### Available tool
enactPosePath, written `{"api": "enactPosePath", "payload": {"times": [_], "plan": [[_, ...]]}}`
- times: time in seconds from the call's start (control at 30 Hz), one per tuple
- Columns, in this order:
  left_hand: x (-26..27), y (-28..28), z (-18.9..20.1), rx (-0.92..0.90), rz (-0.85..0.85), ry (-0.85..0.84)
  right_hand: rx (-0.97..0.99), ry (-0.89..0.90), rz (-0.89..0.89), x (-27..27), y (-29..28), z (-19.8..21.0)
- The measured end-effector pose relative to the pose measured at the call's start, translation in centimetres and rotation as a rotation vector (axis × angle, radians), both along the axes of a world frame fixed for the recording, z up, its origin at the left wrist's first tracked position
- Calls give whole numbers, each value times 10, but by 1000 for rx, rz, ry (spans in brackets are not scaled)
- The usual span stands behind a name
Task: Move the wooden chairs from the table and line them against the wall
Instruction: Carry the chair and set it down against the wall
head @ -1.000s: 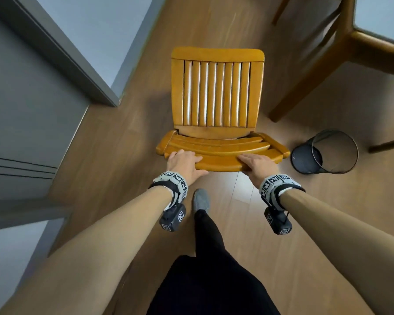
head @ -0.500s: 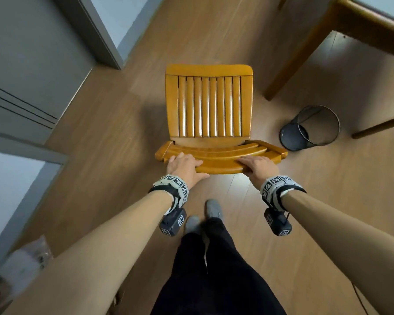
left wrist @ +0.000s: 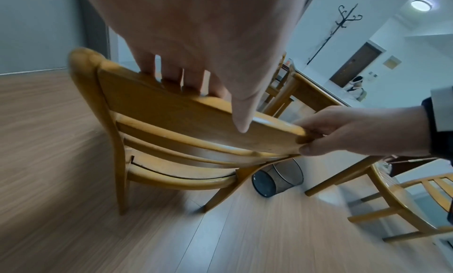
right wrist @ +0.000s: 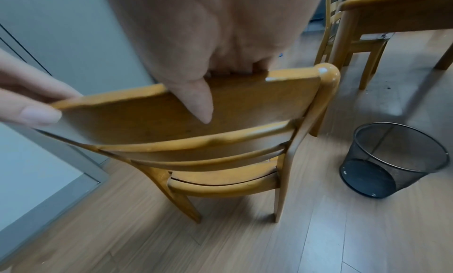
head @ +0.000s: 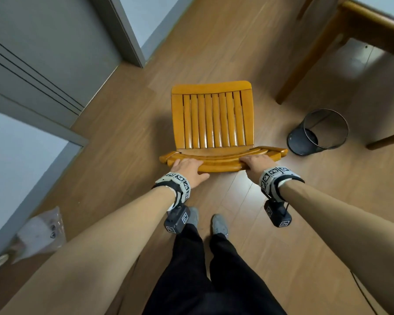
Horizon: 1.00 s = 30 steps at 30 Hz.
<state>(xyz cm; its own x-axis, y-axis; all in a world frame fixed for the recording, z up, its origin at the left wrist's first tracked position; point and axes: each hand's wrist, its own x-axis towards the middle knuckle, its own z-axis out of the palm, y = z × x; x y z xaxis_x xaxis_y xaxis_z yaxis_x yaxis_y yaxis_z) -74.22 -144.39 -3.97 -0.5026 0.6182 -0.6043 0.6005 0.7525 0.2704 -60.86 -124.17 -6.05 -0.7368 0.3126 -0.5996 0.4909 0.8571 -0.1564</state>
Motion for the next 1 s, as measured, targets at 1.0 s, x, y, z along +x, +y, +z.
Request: {"api": "enactPosePath", "payload": {"times": [1.0], "plan": [[-369, -37, 105, 119, -35, 194, -17, 48, -183, -352, -69, 101]]}}
